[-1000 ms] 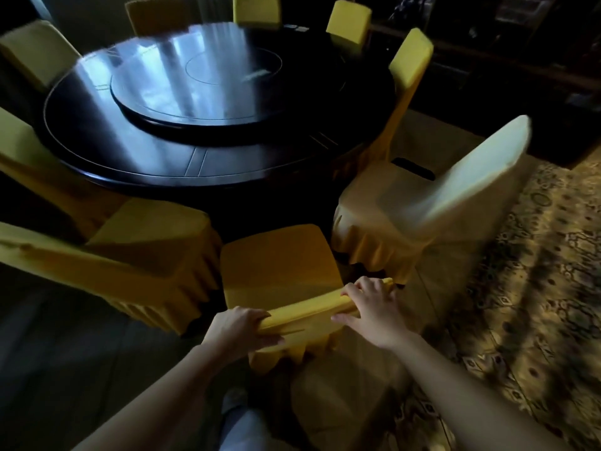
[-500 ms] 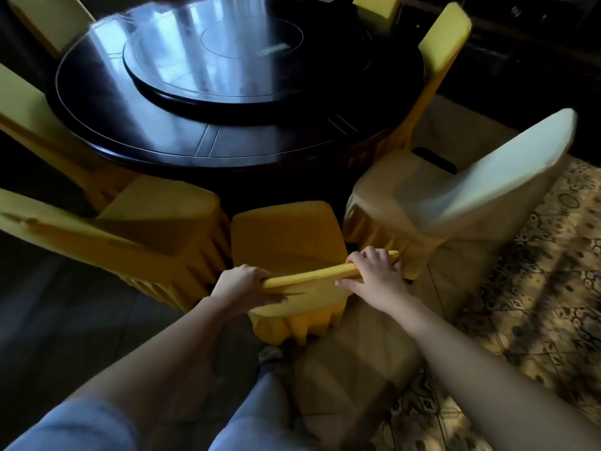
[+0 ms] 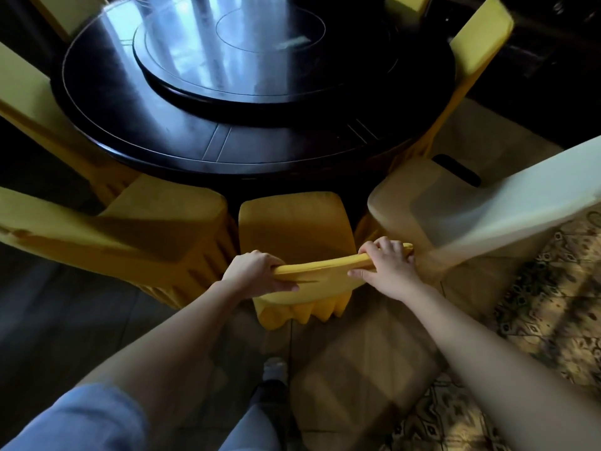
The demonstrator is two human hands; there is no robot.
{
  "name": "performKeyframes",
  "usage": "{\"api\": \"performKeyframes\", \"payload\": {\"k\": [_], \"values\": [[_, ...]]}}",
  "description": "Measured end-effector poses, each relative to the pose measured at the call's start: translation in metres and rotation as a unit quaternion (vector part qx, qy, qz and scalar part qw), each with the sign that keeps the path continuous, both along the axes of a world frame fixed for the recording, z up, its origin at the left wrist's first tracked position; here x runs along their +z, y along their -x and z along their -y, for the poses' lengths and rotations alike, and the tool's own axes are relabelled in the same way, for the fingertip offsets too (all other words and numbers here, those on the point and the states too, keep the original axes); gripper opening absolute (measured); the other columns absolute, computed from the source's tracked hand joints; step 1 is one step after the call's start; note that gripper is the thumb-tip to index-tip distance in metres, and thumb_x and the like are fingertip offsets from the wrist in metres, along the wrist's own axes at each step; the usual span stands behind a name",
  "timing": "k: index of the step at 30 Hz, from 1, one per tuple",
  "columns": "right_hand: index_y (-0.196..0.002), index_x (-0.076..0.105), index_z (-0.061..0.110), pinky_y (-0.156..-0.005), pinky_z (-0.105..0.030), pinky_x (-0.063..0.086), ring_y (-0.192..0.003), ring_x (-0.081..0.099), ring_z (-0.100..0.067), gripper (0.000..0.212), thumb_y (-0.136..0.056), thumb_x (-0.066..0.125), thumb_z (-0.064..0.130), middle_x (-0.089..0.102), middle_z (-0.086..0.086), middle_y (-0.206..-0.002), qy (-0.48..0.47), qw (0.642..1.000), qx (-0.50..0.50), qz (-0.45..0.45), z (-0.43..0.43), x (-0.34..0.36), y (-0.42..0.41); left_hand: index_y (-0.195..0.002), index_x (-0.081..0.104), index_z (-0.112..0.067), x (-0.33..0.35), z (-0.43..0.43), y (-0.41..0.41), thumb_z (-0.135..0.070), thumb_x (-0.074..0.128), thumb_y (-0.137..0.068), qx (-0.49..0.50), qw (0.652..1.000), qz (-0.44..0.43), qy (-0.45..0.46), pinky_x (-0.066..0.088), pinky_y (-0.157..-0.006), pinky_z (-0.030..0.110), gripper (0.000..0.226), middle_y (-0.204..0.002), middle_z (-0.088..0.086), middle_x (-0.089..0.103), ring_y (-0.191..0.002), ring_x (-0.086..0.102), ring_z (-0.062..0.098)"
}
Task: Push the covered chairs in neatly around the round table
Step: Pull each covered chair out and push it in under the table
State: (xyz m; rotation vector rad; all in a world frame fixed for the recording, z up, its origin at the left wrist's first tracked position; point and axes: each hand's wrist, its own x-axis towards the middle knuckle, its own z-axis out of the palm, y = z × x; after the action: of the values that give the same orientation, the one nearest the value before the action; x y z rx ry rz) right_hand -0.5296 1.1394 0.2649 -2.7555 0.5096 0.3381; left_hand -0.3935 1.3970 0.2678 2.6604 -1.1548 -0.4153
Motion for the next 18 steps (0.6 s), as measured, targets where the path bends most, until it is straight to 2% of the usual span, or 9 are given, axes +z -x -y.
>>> {"api": "performKeyframes", "payload": {"k": [10, 16, 18], "values": [[-0.118, 0.041, 0.033, -0.104, -0.059, 0.025, -0.127, 0.026, -0.027, 0.054, -0.078, 0.052, 0.067, 0.035, -0.002, -0.131, -0.001, 1.0, -0.004, -0.003, 0.03, 0.0, -0.057, -0.115, 0.064, -0.034, -0.008, 0.029, -0.057, -0.077, 0.058, -0.063, 0.003, 0.999, -0.028, 0.017, 0.052, -0.061, 0.019, 0.067, -0.098, -0.015, 0.069, -0.081, 0.062, 0.003], [-0.119, 0.041, 0.033, -0.103, -0.059, 0.025, -0.127, 0.027, -0.026, 0.056, -0.077, 0.053, 0.068, 0.036, -0.001, -0.131, 0.002, 1.0, -0.011, -0.006, 0.041, 0.002, -0.082, -0.116, 0.063, -0.033, -0.007, 0.04, -0.082, -0.075, 0.06, -0.066, -0.004, 0.999, -0.031, 0.026, 0.041, -0.057, 0.013, 0.065, -0.101, -0.014, 0.069, -0.081, 0.06, 0.002], [-0.119, 0.041, 0.033, -0.103, -0.058, 0.025, -0.127, 0.026, -0.026, 0.056, -0.077, 0.053, 0.068, 0.035, -0.001, -0.132, 0.002, 1.0, -0.012, -0.01, 0.044, 0.002, -0.088, -0.117, 0.063, -0.032, -0.007, 0.044, -0.089, -0.074, 0.06, -0.066, -0.004, 0.999, -0.037, 0.025, 0.043, -0.059, 0.014, 0.066, -0.103, -0.014, 0.068, -0.084, 0.061, 0.003]]}}
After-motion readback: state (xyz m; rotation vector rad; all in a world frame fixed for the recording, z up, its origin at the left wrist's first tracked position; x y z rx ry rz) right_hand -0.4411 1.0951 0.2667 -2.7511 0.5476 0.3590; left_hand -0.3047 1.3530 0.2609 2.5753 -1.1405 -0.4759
